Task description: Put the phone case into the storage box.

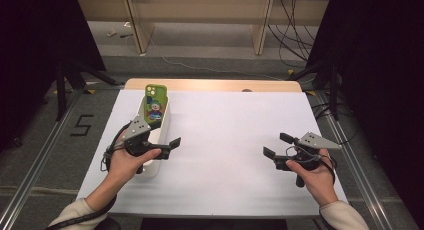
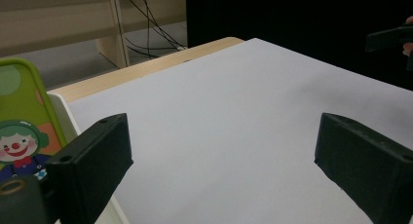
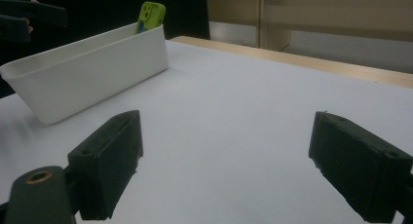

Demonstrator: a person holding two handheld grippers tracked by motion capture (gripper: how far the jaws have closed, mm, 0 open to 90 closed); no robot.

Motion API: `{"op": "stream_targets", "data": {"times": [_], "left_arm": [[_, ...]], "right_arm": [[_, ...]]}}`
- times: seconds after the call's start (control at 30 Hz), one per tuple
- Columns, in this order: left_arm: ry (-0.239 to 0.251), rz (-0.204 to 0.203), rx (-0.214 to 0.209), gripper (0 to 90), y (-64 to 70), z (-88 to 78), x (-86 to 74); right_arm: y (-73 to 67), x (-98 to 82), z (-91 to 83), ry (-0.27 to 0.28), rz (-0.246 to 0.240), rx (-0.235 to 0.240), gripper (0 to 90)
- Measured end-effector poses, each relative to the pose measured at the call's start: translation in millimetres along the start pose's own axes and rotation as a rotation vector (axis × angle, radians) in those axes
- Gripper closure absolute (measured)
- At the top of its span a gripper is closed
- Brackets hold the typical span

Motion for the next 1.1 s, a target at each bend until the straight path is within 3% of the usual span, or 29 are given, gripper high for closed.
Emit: {"op": "stream_targets", "data": {"times": [0.43,0.57,1.1], "left_arm": [[-0.008,0.013,0.009,6.4,-0.2,-4.6,-8.1],[-0.012,0.034,0.024,6.4,-0.5,-4.3,-8.8],[-0.01,0.027,0.016,6.5,-0.6,-3.6,-9.0]], "right_arm": [[-0.2,-1.3,0.4,-0.008,0.0,0.002,13.5],[-0.4,-1.2,0.5,-0.007,-0.002,0.003,13.4],[-0.2,-2.2,1.5,-0.009,-0.003,0.004,13.4]]}}
Point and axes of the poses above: each handheld gripper's, and its own axes: z roughly forward along the jaws, x roughly out of its top, y roughly to its right, the point moved 6 cm from there along z, roughly forward along the jaws, and after that the axes turned 9 degrees about -y, right-handed, at the moved point
